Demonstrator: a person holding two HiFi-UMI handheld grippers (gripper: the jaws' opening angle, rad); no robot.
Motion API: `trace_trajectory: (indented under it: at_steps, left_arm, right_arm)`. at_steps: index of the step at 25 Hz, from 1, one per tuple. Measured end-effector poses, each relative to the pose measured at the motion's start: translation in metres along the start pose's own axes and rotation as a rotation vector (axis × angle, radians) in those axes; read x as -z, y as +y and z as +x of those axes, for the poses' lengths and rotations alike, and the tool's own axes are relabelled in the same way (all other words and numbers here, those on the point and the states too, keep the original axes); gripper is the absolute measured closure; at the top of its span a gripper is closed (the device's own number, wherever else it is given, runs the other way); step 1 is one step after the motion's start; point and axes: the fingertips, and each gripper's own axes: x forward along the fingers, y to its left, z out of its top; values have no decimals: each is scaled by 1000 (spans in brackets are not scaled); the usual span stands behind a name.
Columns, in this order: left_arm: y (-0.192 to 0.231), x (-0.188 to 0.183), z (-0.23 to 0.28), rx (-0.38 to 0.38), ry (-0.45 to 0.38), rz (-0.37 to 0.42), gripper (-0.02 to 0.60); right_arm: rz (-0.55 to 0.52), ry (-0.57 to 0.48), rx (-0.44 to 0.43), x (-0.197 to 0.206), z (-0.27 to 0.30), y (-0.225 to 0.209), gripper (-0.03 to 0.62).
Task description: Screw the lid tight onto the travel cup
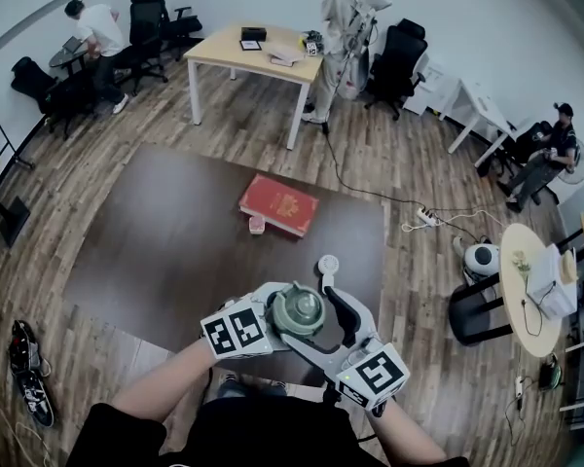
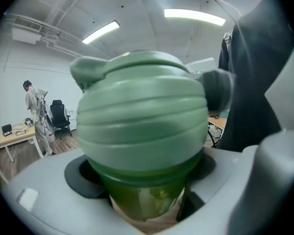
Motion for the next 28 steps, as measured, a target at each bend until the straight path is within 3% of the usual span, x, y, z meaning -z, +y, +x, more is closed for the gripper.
trace_trajectory:
  at_steps: [3,6,12,20,22,24,28]
  left_arm:
    - [1,-4,-5,5,-4,-2,163]
    - [2,-9,-8,10,-17,-14,163]
    - [-10,-18,-16,28,-17,4,163]
    - [-16,-22,-15,58,-20,4,163]
    - [-14,-22,-16,47,-23,1,163]
    - [-8,-21,-18,11,-17,0,163]
    - [6,-16,-20,-77,3,-12,164]
  right_arm:
    - [25,-103,-68,-18,-18,-16,148]
    - [43,-139,-163,-24,-25,-25,151]
    - [-67,-69,-367,-7,-24,1,149]
    - [-34,-29,-573,-5,-13,15,185]
    - [-17,-53,-560,-8,-12,16,195]
    - [1,-82,-476,-10,-8,15,198]
    - [105,-128,-110,-7,0,9,201]
